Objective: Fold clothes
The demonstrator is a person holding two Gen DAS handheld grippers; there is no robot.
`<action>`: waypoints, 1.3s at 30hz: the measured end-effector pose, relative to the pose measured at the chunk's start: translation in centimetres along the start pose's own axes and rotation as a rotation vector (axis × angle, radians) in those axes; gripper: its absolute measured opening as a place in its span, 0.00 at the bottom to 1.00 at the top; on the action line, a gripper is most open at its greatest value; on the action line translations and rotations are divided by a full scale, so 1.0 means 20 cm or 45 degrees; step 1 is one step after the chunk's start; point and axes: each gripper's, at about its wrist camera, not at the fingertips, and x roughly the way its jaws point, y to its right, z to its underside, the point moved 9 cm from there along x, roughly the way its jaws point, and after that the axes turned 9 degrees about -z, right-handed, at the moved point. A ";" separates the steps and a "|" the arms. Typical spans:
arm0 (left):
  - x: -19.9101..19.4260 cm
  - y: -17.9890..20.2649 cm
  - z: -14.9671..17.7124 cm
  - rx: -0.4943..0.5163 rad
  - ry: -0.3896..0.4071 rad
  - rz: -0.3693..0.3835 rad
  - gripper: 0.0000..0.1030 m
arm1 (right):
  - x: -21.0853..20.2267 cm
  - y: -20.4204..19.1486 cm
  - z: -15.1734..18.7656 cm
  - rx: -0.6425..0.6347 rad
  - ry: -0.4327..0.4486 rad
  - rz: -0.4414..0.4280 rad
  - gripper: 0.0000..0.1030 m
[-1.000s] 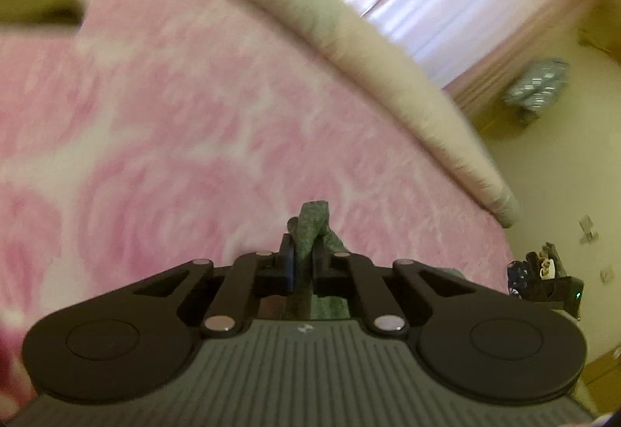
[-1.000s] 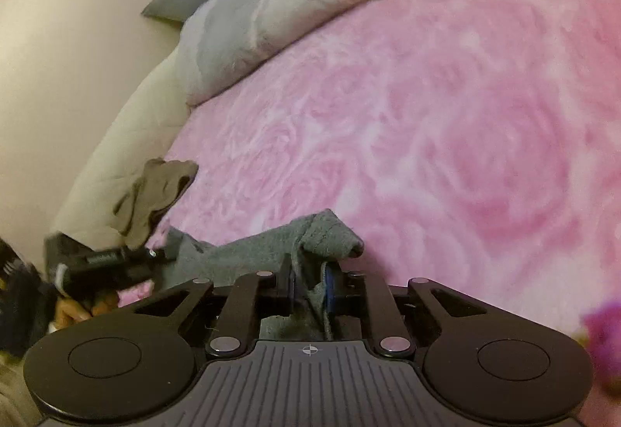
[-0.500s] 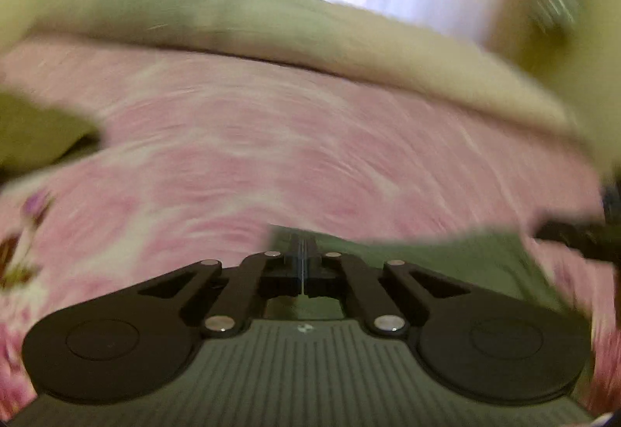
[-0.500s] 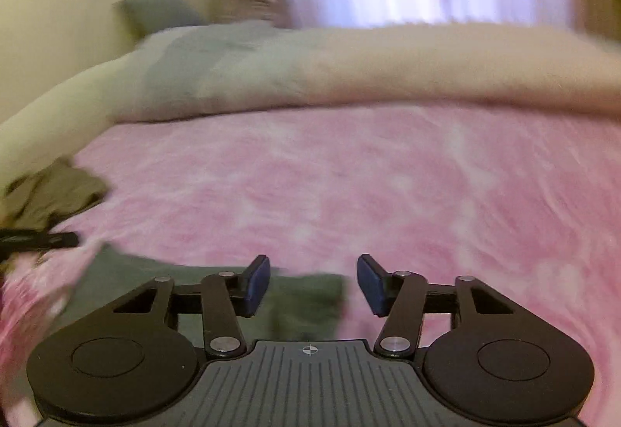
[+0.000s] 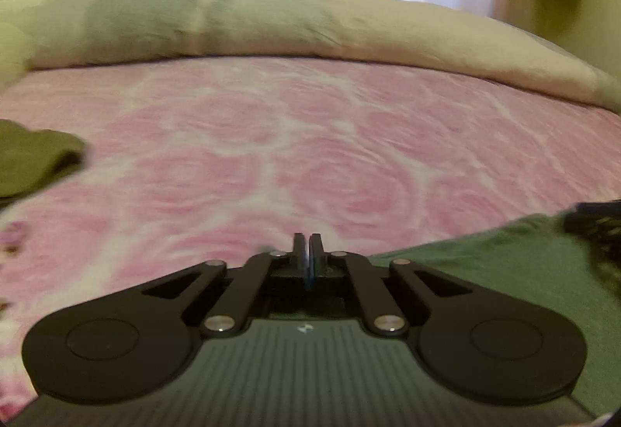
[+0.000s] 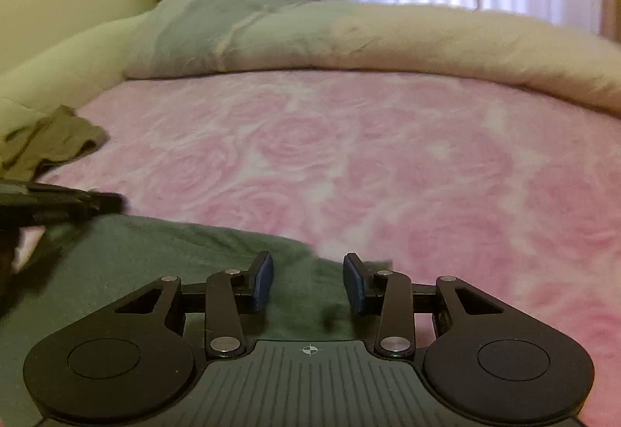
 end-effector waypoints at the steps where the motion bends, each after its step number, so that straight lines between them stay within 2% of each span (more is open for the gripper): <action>1: -0.07 -0.03 0.00 -0.017 0.012 -0.009 0.03 | -0.06 0.05 -0.01 0.019 0.016 0.085 0.37; 3: -0.20 -0.07 -0.01 -0.050 0.023 -0.010 0.02 | -0.21 0.15 -0.04 0.079 0.056 0.205 0.37; 4: -0.28 -0.08 0.00 -0.068 0.034 0.009 0.02 | -0.28 0.13 -0.04 0.093 0.085 0.178 0.37; 7: -0.47 -0.01 0.05 -0.100 0.048 0.120 0.02 | -0.49 -0.03 -0.04 0.063 0.157 -0.016 0.37; 9: -0.52 0.08 0.13 -0.080 0.028 0.190 0.02 | -0.53 -0.24 0.02 -0.056 0.130 -0.182 0.37; 10: -0.53 0.11 0.18 -0.065 0.010 0.211 0.02 | -0.51 -0.28 0.07 -0.087 0.094 -0.195 0.37; 12: -0.47 0.11 0.27 -0.061 -0.043 0.171 0.02 | -0.46 -0.30 0.19 -0.118 0.018 -0.148 0.37; 14: -0.41 0.03 0.33 -0.076 -0.060 0.081 0.02 | -0.40 -0.28 0.30 -0.116 -0.045 -0.092 0.37; 16: -0.40 -0.07 0.34 -0.127 -0.073 0.019 0.02 | -0.40 -0.13 0.32 0.002 -0.040 -0.012 0.37; 18: -0.46 -0.15 0.31 -0.154 -0.069 -0.041 0.02 | -0.45 -0.02 0.30 0.115 -0.031 0.003 0.37; 20: -0.55 -0.20 0.28 -0.148 -0.034 -0.091 0.01 | -0.55 0.00 0.27 0.100 -0.013 0.076 0.37; 22: -0.67 -0.16 0.26 -0.165 -0.004 -0.025 0.01 | -0.65 -0.04 0.22 0.063 0.037 0.085 0.37; 24: -0.76 -0.05 0.29 -0.146 0.006 0.061 0.01 | -0.74 -0.18 0.21 0.046 0.084 -0.003 0.37; 26: -0.84 0.07 0.36 -0.101 0.001 0.136 0.02 | -0.74 -0.33 0.24 -0.021 0.082 -0.076 0.37; 29: -0.80 0.16 0.54 -0.025 -0.082 0.074 0.03 | -0.69 -0.50 0.40 -0.169 -0.020 -0.054 0.37; 31: -0.78 0.12 0.64 -0.064 -0.126 0.012 0.03 | -0.65 -0.50 0.52 -0.200 -0.117 0.001 0.37; 34: -0.84 0.03 0.67 -0.178 -0.144 0.006 0.03 | -0.67 -0.43 0.59 -0.119 -0.192 0.004 0.37; 36: -0.89 0.02 0.64 -0.161 -0.135 -0.021 0.02 | -0.72 -0.41 0.58 -0.080 -0.202 0.003 0.37; 39: -0.94 0.03 0.60 -0.142 -0.104 -0.047 0.03 | -0.79 -0.45 0.53 -0.106 -0.135 0.022 0.37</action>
